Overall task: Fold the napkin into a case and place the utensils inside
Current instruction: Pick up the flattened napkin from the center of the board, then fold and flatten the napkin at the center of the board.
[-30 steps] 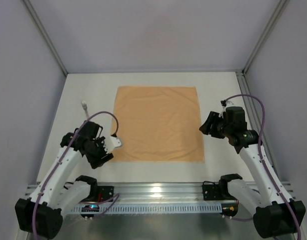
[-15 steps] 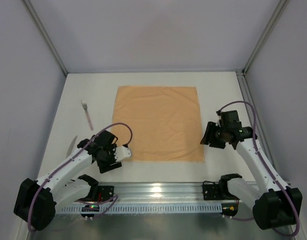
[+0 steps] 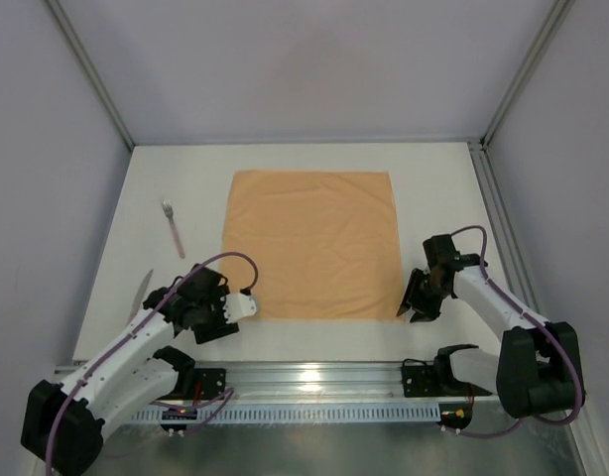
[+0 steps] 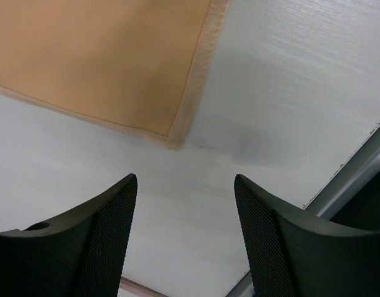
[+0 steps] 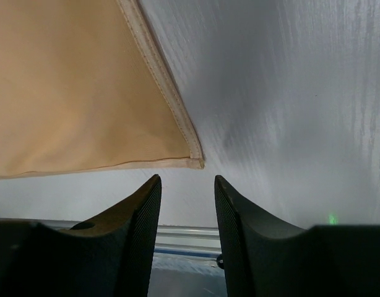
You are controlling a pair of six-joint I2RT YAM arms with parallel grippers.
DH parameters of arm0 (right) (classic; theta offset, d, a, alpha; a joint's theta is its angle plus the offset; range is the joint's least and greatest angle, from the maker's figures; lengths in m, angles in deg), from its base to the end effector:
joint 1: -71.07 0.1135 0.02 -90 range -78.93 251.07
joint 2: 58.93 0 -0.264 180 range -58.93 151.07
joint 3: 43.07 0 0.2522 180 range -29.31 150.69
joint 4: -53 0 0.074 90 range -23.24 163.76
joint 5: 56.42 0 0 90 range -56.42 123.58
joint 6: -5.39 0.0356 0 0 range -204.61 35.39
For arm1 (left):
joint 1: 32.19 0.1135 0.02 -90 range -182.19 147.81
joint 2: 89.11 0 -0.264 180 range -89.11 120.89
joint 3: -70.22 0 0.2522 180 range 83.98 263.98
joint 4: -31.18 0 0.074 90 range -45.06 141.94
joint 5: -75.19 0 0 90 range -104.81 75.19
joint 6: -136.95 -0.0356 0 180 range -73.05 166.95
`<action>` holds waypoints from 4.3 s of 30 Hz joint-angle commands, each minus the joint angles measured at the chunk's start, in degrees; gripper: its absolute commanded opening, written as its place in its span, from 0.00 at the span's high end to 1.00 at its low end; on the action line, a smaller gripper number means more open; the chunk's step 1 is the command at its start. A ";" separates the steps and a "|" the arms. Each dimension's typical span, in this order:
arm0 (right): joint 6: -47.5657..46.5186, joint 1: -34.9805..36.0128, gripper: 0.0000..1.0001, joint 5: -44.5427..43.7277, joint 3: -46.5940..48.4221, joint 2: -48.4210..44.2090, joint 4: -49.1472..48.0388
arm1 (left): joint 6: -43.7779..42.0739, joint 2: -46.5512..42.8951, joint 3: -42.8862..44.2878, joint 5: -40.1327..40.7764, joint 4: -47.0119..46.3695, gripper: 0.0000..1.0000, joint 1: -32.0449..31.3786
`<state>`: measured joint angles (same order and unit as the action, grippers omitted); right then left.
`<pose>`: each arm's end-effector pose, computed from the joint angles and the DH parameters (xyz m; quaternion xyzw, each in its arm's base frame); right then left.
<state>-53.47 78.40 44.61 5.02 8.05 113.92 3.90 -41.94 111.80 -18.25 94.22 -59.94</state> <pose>0.1724 0.0290 0.1676 0.1962 0.9719 0.1195 0.0519 0.1153 -0.0631 0.1805 0.5735 0.7974 -0.0046 0.1876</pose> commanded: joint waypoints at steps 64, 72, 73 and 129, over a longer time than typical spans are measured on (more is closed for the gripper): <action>-1.42 -1.44 0.97 1.54 34.29 17.90 -4.88 | 6.74 34.90 37.30 -8.16 -4.19 1.00 12.89; 0.06 -4.08 0.97 0.93 48.28 33.82 -9.01 | 10.79 52.81 55.56 -6.31 -7.43 1.00 15.18; 0.33 -4.26 0.97 0.75 50.99 36.61 -9.19 | 11.05 54.15 56.99 -6.05 -7.79 1.00 15.27; 24.76 -6.45 0.97 -4.26 82.83 68.55 -16.13 | 32.58 92.40 99.20 -8.77 -4.46 0.45 21.33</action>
<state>-28.49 72.08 40.70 85.50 77.38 98.47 32.97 49.82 210.39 -23.67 82.04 -39.81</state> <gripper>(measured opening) 0.036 0.522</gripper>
